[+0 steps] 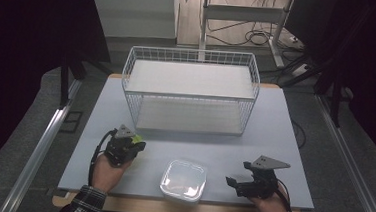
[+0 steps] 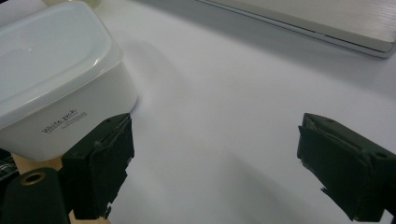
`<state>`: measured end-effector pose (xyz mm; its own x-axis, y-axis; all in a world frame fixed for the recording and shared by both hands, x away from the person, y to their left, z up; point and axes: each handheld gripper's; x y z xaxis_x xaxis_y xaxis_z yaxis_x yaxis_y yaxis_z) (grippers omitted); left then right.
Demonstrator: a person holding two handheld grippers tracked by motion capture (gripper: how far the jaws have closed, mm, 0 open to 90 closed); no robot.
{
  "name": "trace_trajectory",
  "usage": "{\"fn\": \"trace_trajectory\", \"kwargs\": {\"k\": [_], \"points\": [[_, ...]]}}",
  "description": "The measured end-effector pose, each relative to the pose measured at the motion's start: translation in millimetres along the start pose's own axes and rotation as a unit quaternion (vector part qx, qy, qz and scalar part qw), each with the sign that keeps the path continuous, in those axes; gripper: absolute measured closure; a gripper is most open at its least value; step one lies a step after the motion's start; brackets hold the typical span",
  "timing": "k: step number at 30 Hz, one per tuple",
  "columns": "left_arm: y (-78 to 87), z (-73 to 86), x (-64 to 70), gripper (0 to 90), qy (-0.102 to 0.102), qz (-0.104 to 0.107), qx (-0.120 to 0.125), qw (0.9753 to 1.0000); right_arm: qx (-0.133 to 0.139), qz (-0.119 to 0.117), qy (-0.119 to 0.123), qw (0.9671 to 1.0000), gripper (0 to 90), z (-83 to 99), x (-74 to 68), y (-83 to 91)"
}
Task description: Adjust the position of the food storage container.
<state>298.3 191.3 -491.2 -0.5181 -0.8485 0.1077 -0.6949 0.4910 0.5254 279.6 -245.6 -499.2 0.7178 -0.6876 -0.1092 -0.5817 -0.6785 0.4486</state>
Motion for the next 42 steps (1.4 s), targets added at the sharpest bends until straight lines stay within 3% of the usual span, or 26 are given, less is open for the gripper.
{"fn": "trace_trajectory", "kwargs": {"k": [4,6,8,11,12,14,15,16,23,26,27,30,37,40,42], "points": [[1.3,0.4,-2.1,89.7,0.005,-0.004,0.002,1.0,0.0,0.0,0.0,1.0,11.3,0.1,0.2,0.0],[2.6,0.4,0.5,89.7,-0.002,-0.009,0.005,0.9999,0.001,0.002,-0.001,1.0,11.8,0.0,-0.1,0.1],[6.6,-0.8,5.3,89.7,-0.006,0.004,0.024,0.9997,0.004,0.004,-0.002,1.0,13.0,-0.5,-0.6,0.2],[15.4,-1.4,19.2,89.6,-0.035,0.032,0.052,0.9975,0.008,0.0,-0.009,0.9999,15.6,-1.8,-2.1,0.7],[15.4,-1.4,19.2,89.6,-0.035,0.032,0.052,0.9975,0.008,0.0,-0.009,0.9999,15.6,-1.8,-2.1,0.7],[19.2,1.4,23.7,89.6,-0.04,0.055,0.058,0.996,0.01,-0.003,-0.012,0.9999,18.9,-3.3,-4.7,1.6],[20.5,3.6,25.6,89.1,-0.04,0.06,0.057,0.9958,0.008,-0.007,-0.009,0.9999,25.1,-4.9,-8.1,2.2],[21.3,6.5,27.1,89.1,-0.037,0.067,0.056,0.9955,0.008,-0.007,-0.009,0.9999,25.1,-4.9,-8.1,2.2],[25.6,28.1,37.6,87.8,-0.033,0.112,0.041,0.9923,-0.018,-0.039,0.027,0.9987,64.2,-8.0,-25.9,-0.2],[30.2,36.3,45.6,88.4,-0.046,0.129,0.036,0.9899,-0.029,-0.069,0.032,0.9967,79.8,-10.8,-36.6,-0.4],[31.4,38.7,47.9,88.8,-0.047,0.138,0.035,0.9887,-0.033,-0.093,0.036,0.9945,87.1,-11.2,-44.5,-0.8],[33.5,45.7,54.4,89.0,-0.052,0.154,0.031,0.9863,-0.039,-0.108,0.052,0.992,89.6,-11.3,-53.2,-1.9],[37.2,60.2,63.9,89.0,-0.058,0.171,0.006,0.9834,-0.068,-0.163,0.076,0.9815,89.7,-4.0,-80.9,-6.8],[37.7,65.1,69.2,88.9,-0.068,0.185,-0.012,0.9804,-0.079,-0.188,0.075,0.9761,89.7,0.1,-92.0,-11.6],[36.2,67.0,71.9,88.8,-0.069,0.201,-0.019,0.977,-0.079,-0.201,0.074,0.9736,89.7,2.3,-97.5,-14.4]]}}
Point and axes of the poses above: each handheld gripper's, and its own axes: y roughly backward along the jaws, z roughly out of its underside, x roughly to its right, and after that the axes turned 11 degrees about x, right-handed
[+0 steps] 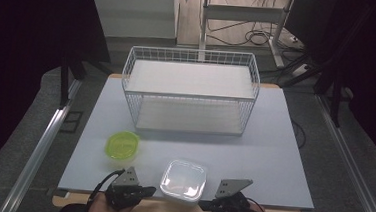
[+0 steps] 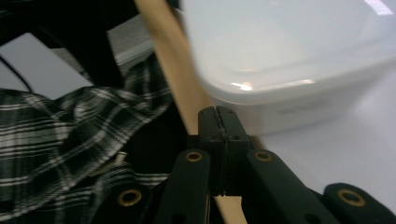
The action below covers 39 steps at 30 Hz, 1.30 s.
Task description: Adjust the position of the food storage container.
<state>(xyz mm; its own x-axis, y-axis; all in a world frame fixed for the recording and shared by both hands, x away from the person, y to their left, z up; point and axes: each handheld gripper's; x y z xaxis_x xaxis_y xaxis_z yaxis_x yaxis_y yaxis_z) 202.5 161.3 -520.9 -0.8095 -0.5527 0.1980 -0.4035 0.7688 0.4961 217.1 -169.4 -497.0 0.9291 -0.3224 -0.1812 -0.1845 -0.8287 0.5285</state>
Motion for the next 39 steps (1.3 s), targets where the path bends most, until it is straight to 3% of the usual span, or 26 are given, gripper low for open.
{"fn": "trace_trajectory", "kwargs": {"k": [1,5,11,15,20,25,27,32,39], "points": [[-2.2,0.2,1.1,88.8,-0.002,0.007,-0.005,1.0,-0.002,-0.011,0.002,0.9999,89.7,0.2,-3.3,-5.8],[-11.2,-0.9,7.1,87.6,-0.013,0.034,-0.022,0.9991,-0.004,-0.013,0.006,0.9999,89.6,-0.9,-5.7,-13.4],[-24.0,-5.5,10.9,87.6,-0.02,0.046,-0.025,0.9984,0.0,-0.01,0.0,1.0,89.6,2.0,-0.6,-14.3],[-34.4,-11.1,12.7,87.4,-0.032,0.049,-0.028,0.9979,0.003,0.006,0.0,1.0,89.6,2.3,4.4,-12.6],[-31.2,-16.7,7.0,87.4,-0.042,0.041,-0.032,0.9978,0.006,0.016,-0.005,0.9998,89.6,1.9,10.8,-12.1],[-14.7,-14.7,-6.1,86.6,-0.023,0.026,-0.017,0.9992,0.014,-0.033,-0.015,0.9992,89.5,0.4,4.0,-21.7],[-14.4,-14.1,-11.0,86.6,-0.02,0.019,-0.021,0.9994,0.012,-0.035,-0.012,0.9992,89.3,-0.6,1.3,-25.4],[-18.0,-16.2,-15.0,86.7,-0.02,0.011,-0.021,0.9995,0.008,-0.012,0.008,0.9999,88.7,-6.1,-1.7,-35.8],[-28.8,-22.7,-22.2,85.8,-0.013,0.002,-0.016,0.9998,0.019,0.019,-0.005,0.9996,88.8,-5.1,13.9,-23.2]]}}
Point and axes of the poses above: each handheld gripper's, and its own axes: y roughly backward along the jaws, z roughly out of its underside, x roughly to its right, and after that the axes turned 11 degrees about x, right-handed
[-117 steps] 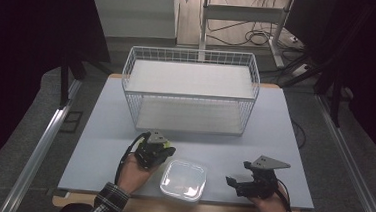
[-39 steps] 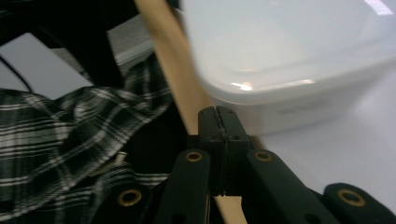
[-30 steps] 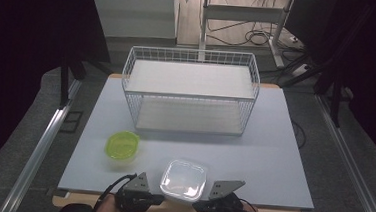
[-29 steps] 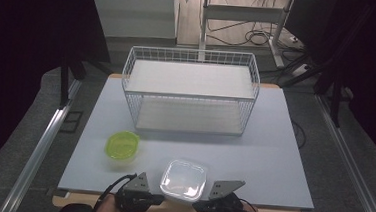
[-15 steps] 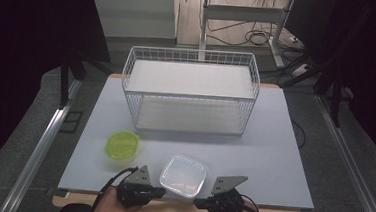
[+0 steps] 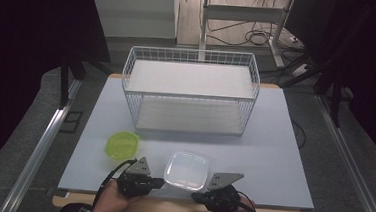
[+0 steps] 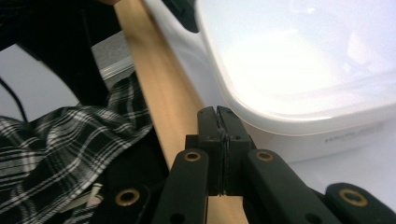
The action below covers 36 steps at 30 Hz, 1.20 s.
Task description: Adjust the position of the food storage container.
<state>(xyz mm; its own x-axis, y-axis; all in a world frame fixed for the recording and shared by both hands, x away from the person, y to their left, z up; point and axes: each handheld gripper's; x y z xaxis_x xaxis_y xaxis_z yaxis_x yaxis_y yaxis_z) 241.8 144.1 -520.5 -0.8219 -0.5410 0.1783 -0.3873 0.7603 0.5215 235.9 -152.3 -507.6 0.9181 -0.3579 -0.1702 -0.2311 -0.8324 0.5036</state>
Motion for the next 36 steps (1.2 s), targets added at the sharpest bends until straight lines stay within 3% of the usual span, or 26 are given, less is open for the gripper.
{"fn": "trace_trajectory", "kwargs": {"k": [11,22,27,30,32,36], "points": [[-13.4,-8.4,-10.0,84.4,0.007,-0.012,0.011,0.9998,0.007,0.028,-0.006,0.9996,88.7,-0.1,17.7,10.0],[-18.7,-16.0,-20.3,84.2,0.033,-0.023,0.008,0.9992,0.008,0.019,-0.004,0.9998,86.8,-3.3,20.7,5.4],[-9.9,-10.1,0.1,84.2,0.024,0.009,0.005,0.9997,0.005,0.014,0.005,0.9999,86.8,-4.0,18.0,4.4],[-12.5,-6.0,17.9,84.1,0.005,0.027,-0.001,0.9996,0.004,0.019,0.002,0.9998,86.9,-3.1,19.1,6.1],[-16.7,-6.5,25.6,84.2,-0.006,0.03,-0.003,0.9995,0.004,0.024,0.003,0.9997,87.0,-2.7,19.5,8.3],[-24.9,-11.5,27.6,85.2,-0.02,0.012,-0.006,0.9997,0.003,0.026,0.002,0.9997,87.0,-1.4,21.0,9.6]]}}
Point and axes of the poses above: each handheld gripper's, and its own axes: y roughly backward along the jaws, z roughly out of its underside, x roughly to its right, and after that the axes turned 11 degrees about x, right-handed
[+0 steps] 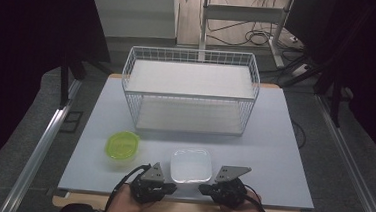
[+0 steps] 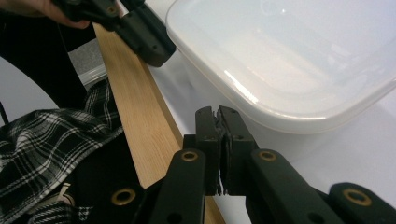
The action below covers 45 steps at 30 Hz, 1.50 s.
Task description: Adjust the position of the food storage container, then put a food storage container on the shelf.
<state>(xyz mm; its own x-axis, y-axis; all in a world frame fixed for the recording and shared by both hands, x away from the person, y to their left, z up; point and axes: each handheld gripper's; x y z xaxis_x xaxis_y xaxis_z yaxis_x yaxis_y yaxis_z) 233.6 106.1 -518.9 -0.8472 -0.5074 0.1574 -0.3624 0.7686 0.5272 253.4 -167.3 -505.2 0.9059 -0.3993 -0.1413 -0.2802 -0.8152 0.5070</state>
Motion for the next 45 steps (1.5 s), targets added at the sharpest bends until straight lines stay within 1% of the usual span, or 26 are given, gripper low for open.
{"fn": "trace_trajectory", "kwargs": {"k": [2,4,5,8,11,13,14,17,18,19,20,21,22,23,24,26,28,29,31,33,35,36,38,41,43,45], "points": [[-1.7,-2.0,-3.1,85.0,-0.001,-0.012,0.0,0.9999,-0.002,0.0,0.0,1.0,87.0,0.8,0.3,-0.8],[-2.3,-3.2,-6.2,85.0,0.0,-0.018,0.001,0.9998,-0.002,0.001,0.002,1.0,86.9,0.7,-0.3,-1.1],[-3.0,-3.4,-6.6,85.0,0.003,-0.02,0.005,0.9998,-0.001,0.001,0.003,1.0,86.8,0.4,-0.4,-1.1],[-3.4,-3.8,-7.7,84.9,0.001,-0.017,0.003,0.9999,0.003,0.008,0.003,1.0,86.6,-0.1,2.2,-0.4],[-4.5,-3.4,-8.0,84.9,0.003,-0.019,0.002,0.9998,0.005,0.011,0.002,0.9999,86.6,-0.2,4.0,0.1],[-2.7,-3.3,-9.0,84.1,0.001,-0.023,0.0,0.9997,0.005,0.012,0.001,0.9999,86.6,-0.3,4.6,0.7],[-0.2,-3.4,-9.7,84.1,0.006,-0.025,0.003,0.9997,0.005,0.011,0.001,0.9999,86.6,-0.5,4.1,0.9],[14.1,-3.6,-11.7,80.5,0.006,-0.026,0.014,0.9996,0.002,0.013,0.008,0.9999,84.6,-3.8,1.8,5.8],[19.4,-3.0,-12.0,74.5,0.008,-0.031,0.017,0.9994,0.011,0.02,0.015,0.9996,81.0,-7.3,1.6,14.0],[23.2,-2.4,-12.3,74.5,0.009,-0.036,0.018,0.9992,0.011,0.02,0.015,0.9996,81.0,-7.3,1.6,14.0],[27.4,-1.6,-12.3,69.0,0.01,-0.046,0.023,0.9986,0.014,0.021,0.015,0.9996,78.8,-8.1,2.7,17.4],[31.0,-0.9,-12.3,62.9,0.009,-0.057,0.026,0.998,0.019,0.024,0.015,0.9994,75.8,-8.5,4.6,21.9],[34.5,-0.3,-12.4,51.2,0.006,-0.07,0.028,0.9972,0.027,0.042,0.01,0.9987,66.6,-8.1,10.3,31.8],[36.5,0.1,-12.7,51.2,0.004,-0.078,0.03,0.9965,0.027,0.042,0.01,0.9987,66.6,-8.1,10.3,31.8],[38.0,0.5,-12.9,45.7,0.003,-0.084,0.034,0.9959,0.032,0.053,0.009,0.9981,62.3,-7.4,13.1,35.9],[40.4,1.9,-14.0,39.4,0.004,-0.09,0.035,0.9953,0.038,0.07,0.004,0.9968,53.8,-5.6,18.0,43.3],[41.6,5.0,-14.9,36.4,0.007,-0.093,0.039,0.9949,0.042,0.085,0.001,0.9954,46.2,-3.2,21.8,48.8],[41.7,6.3,-15.3,33.7,0.008,-0.093,0.041,0.9948,0.044,0.091,0.0,0.9949,40.6,-1.4,24.1,51.2],[40.9,9.8,-15.7,27.9,-0.002,-0.097,0.047,0.9941,0.045,0.101,0.004,0.9938,32.7,1.5,26.9,52.9],[40.2,13.1,-14.9,24.1,-0.013,-0.108,0.039,0.9933,0.045,0.116,0.009,0.9922,25.3,5.1,29.4,53.2],[40.9,14.6,-14.1,22.4,-0.019,-0.108,0.026,0.9936,0.04,0.122,0.008,0.9917,21.7,7.8,31.5,52.2],[41.3,14.8,-13.9,22.1,-0.019,-0.109,0.024,0.9935,0.038,0.124,0.008,0.9915,20.2,9.5,32.6,51.2],[42.9,14.4,-15.0,19.8,-0.015,-0.106,0.03,0.9938,0.033,0.126,0.008,0.9914,17.0,11.7,33.3,48.6],[42.7,14.8,-16.4,17.7,-0.013,-0.102,0.031,0.9942,0.032,0.126,0.01,0.9914,15.0,12.5,32.9,47.3],[40.9,16.6,-17.0,14.4,-0.025,-0.102,0.03,0.9941,0.032,0.126,0.01,0.9915,13.3,12.9,33.0,46.6],[38.8,18.1,-17.7,11.2,-0.029,-0.097,0.03,0.9944,0.034,0.124,0.005,0.9917,12.1,13.2,33.7,46.1]]}}
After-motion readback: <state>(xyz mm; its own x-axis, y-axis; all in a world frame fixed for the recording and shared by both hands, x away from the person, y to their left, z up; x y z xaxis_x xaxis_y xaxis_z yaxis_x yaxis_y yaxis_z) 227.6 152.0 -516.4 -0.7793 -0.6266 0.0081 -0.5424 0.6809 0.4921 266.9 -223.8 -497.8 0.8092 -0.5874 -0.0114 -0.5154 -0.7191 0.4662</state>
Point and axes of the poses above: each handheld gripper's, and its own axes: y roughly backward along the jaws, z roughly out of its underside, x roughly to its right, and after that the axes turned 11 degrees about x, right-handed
